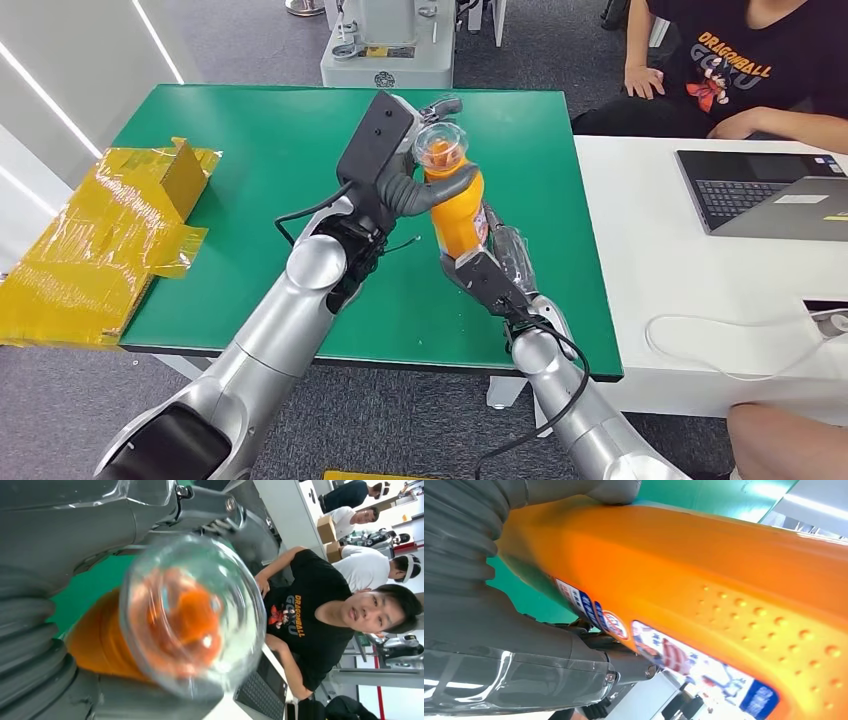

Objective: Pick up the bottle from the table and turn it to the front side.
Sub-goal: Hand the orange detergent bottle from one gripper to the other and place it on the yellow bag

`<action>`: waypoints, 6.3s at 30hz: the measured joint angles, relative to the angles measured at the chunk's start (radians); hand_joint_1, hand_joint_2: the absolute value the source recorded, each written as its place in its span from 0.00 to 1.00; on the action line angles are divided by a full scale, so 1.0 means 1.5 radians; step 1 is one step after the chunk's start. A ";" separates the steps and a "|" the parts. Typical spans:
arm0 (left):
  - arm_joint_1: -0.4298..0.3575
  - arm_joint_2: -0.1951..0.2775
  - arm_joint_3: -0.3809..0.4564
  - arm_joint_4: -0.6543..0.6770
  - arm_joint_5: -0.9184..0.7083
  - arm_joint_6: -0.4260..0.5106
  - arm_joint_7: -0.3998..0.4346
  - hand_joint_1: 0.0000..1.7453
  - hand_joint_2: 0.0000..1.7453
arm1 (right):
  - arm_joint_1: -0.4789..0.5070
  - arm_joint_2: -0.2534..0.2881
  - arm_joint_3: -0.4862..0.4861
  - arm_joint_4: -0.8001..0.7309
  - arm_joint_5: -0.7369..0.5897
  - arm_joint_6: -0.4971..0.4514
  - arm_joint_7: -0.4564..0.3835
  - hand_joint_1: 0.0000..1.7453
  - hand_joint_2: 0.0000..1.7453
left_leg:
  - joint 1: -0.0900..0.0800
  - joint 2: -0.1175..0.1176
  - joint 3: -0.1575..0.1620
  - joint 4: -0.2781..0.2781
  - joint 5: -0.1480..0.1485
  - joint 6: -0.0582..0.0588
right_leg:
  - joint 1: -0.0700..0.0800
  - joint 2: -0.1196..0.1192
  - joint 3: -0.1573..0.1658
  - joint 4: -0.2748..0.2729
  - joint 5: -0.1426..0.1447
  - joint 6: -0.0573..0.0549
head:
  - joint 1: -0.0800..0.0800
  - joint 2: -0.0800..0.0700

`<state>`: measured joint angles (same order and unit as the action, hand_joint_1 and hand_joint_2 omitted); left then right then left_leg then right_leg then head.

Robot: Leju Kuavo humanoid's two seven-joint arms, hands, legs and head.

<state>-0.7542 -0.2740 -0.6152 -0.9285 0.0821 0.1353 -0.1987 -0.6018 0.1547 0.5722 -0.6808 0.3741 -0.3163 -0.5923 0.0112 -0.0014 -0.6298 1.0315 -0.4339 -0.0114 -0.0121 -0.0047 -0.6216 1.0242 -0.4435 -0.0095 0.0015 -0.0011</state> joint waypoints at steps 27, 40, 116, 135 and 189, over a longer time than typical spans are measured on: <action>-0.006 0.003 0.005 0.006 0.039 0.005 -0.001 1.00 1.00 | 0.009 -0.009 -0.001 -0.028 0.001 -0.048 -0.004 0.00 1.00 | 0.000 0.000 0.000 0.000 0.000 0.000 | 0.000 0.000 0.000 0.000 0.000 0.000 | 0.000 0.000; -0.006 0.012 0.009 0.012 0.060 0.014 -0.015 1.00 1.00 | 0.040 -0.020 -0.015 -0.077 0.004 -0.087 0.001 0.00 1.00 | 0.000 0.000 0.000 0.000 0.000 0.000 | 0.000 0.000 0.000 0.000 0.000 0.000 | 0.000 0.000; -0.074 0.375 -0.066 0.064 -0.742 0.031 0.132 1.00 1.00 | 0.390 -0.047 -0.050 -0.546 -0.024 -0.111 -0.002 0.00 1.00 | 0.001 0.003 0.000 -0.001 0.000 -0.001 | 0.001 0.003 -0.001 0.000 0.000 -0.002 | 0.000 0.000; -0.069 0.337 -0.077 0.126 -0.762 0.024 0.111 1.00 1.00 | 0.394 -0.047 -0.052 -0.557 -0.022 -0.102 0.000 0.00 1.00 | 0.001 0.003 0.000 -0.001 0.000 -0.001 | 0.001 0.003 -0.001 0.000 0.000 -0.002 | 0.000 0.000; 0.035 0.411 0.041 0.337 -0.750 0.061 -0.012 1.00 1.00 | 0.421 -0.051 -0.040 -0.602 -0.012 -0.085 0.024 0.00 1.00 | 0.002 0.003 0.000 -0.001 0.000 -0.002 | 0.002 0.004 -0.001 0.000 0.000 -0.002 | 0.000 0.000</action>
<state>-0.7022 0.3424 -0.5543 -0.4226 -1.0430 0.2268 -0.2173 0.0304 0.0786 0.5127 -1.5846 0.3563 -0.4437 -0.5566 0.0136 0.0036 -0.6297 1.0298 -0.4344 -0.0137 -0.0096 0.0008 -0.6238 1.0243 -0.4439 -0.0126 0.0017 -0.0011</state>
